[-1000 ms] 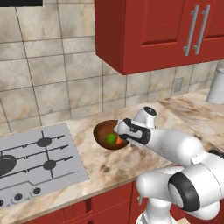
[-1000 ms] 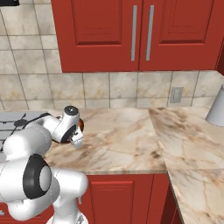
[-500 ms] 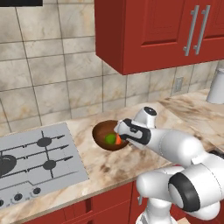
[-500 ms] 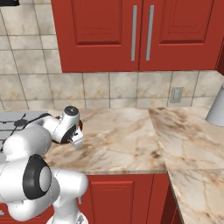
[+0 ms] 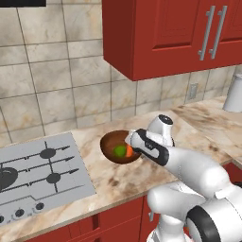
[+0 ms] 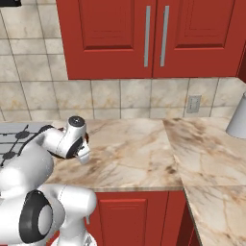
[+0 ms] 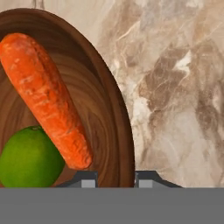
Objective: Place the bowl with the carrot and lime on the second highest shelf of the fridge. Place the bowl with the steak and chicken drumstick on the top shelf of the fridge.
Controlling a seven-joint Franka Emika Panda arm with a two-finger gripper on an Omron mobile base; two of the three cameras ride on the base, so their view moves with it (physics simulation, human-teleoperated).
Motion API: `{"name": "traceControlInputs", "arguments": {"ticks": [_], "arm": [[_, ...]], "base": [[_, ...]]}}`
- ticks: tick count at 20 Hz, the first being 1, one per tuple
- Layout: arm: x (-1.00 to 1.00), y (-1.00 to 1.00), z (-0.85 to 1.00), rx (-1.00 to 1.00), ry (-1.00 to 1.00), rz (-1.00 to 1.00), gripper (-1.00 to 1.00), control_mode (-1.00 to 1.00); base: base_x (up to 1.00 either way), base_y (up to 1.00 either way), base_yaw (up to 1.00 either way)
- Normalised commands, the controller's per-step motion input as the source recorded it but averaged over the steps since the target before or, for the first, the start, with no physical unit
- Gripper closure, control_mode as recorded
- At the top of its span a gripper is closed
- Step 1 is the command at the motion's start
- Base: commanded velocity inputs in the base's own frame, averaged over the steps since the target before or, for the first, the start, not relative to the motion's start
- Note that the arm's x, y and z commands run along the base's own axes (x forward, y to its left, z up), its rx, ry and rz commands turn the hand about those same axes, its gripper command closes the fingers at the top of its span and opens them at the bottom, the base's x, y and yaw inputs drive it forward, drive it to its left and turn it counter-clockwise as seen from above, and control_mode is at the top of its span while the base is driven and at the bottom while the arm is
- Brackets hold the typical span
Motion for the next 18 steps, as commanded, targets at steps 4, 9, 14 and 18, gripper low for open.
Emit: {"name": "traceControlInputs", "arguments": {"ticks": [4,9,14,18], "arm": [[-0.40,0.00,0.64,0.00,-0.01,-0.07,1.00,-1.00],[-0.40,0.00,0.69,0.00,0.00,-0.08,1.00,-1.00],[-0.51,0.00,0.68,0.00,-0.01,-0.07,1.00,-1.00],[-0.64,0.00,0.62,0.00,-0.06,-0.04,1.00,-1.00]], "base": [[0.00,0.00,0.00],[0.00,0.00,0.00],[0.00,0.00,0.00],[0.00,0.00,0.00]]}}
